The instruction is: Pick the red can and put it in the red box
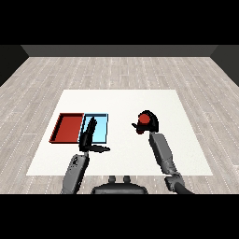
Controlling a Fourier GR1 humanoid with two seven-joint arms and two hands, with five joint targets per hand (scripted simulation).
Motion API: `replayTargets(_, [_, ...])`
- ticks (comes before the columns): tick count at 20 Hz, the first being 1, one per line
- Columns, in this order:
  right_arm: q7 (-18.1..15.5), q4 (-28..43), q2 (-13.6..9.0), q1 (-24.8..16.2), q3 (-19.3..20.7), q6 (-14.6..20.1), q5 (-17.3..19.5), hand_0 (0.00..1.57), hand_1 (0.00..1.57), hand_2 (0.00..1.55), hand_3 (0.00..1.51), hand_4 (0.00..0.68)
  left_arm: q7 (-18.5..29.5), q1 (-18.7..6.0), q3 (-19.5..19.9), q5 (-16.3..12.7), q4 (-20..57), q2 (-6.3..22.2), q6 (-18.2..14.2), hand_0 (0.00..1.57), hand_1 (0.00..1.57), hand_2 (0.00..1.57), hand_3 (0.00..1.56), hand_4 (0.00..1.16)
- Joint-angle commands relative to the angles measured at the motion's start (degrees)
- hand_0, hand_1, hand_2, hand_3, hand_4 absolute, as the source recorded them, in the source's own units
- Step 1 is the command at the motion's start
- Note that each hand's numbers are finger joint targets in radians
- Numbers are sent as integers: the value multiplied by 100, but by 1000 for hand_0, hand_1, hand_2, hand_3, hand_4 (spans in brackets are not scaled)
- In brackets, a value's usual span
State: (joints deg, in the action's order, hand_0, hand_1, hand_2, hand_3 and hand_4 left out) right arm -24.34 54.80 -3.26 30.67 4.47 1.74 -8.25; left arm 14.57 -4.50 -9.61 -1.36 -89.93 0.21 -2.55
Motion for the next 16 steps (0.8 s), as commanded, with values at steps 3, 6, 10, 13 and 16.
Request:
replayTargets(3, [257,1229,316,-647,-1631,1303,-531,1417,1417,1438,1418,652,87,-118,-363,-15,210,-21,-286,0,0,0,0,0])
replayTargets(6, [182,1286,321,-688,-1608,1262,-408,1435,1435,1446,1426,658,-272,-586,-643,-245,246,-21,-510,0,0,0,0,0])
replayTargets(10, [343,1067,324,-297,-1536,1245,-360,1405,1405,1422,1410,640,-516,-521,-959,-343,73,-21,-555,0,0,0,0,0])
replayTargets(13, [282,1679,325,-625,-2324,1792,-545,1392,1392,1403,1393,636,-698,-952,-1423,-349,276,-21,-1244,0,0,0,0,0])
replayTargets(16, [532,1588,325,-296,-2309,1711,-585,1377,1377,1406,1401,625,-20,-663,-1544,-488,676,-21,-1084,0,0,0,0,0])
